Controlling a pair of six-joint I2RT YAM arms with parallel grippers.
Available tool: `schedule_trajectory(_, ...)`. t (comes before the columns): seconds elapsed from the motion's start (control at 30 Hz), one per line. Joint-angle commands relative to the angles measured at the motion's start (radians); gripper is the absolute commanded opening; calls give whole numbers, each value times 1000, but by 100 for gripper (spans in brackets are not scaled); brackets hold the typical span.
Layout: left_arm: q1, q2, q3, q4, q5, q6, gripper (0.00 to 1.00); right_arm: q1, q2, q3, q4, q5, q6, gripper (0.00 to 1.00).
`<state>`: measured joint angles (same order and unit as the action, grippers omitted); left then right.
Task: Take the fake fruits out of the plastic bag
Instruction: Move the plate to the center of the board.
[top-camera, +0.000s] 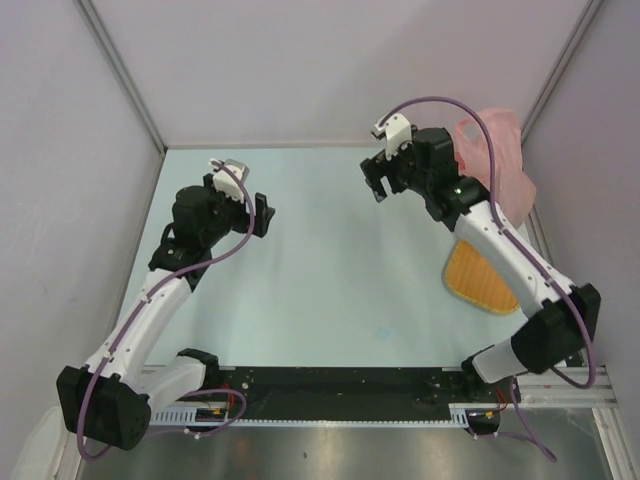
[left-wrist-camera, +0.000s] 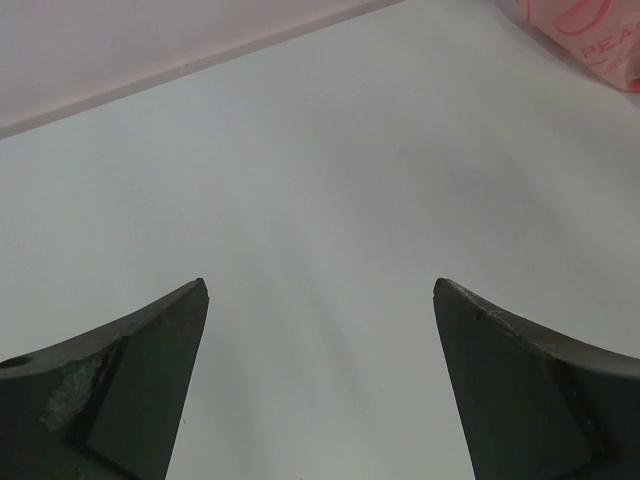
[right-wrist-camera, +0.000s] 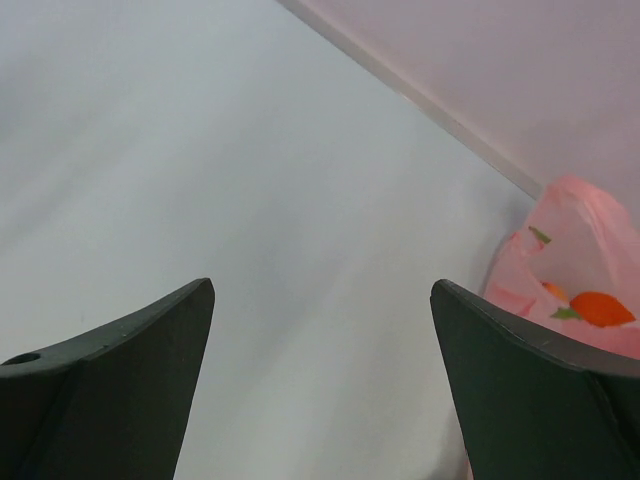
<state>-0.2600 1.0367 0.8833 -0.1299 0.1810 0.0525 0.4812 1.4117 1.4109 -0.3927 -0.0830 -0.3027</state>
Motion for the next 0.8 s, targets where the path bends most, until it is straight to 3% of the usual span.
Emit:
schedule_trajectory(0.0, -5, -43, 72, -30, 49, -6, 100, -47, 143, 146, 129, 81, 43, 94)
schedule_trajectory(0.23, -7, -26, 95, -54, 132, -46, 100, -162, 253, 238, 61, 109, 24, 90)
schedule_trajectory(0.3, -7, -21, 97, -63, 133, -46, 100, -165, 221, 209, -6, 34, -22, 81)
schedule_trajectory(0.4, -5, -30, 82, -50, 120, -42, 100, -129, 104, 41, -143, 32, -142, 78)
schedule_trajectory(0.6, -5, -53, 10, -1, 91, -46, 100, -133, -124, -312, -378, 70, -145, 74)
schedule_trajectory(0.77, -7, -63, -43, 24, 87, -83, 100, -110, -194, -495, -376, 245, -119, 72)
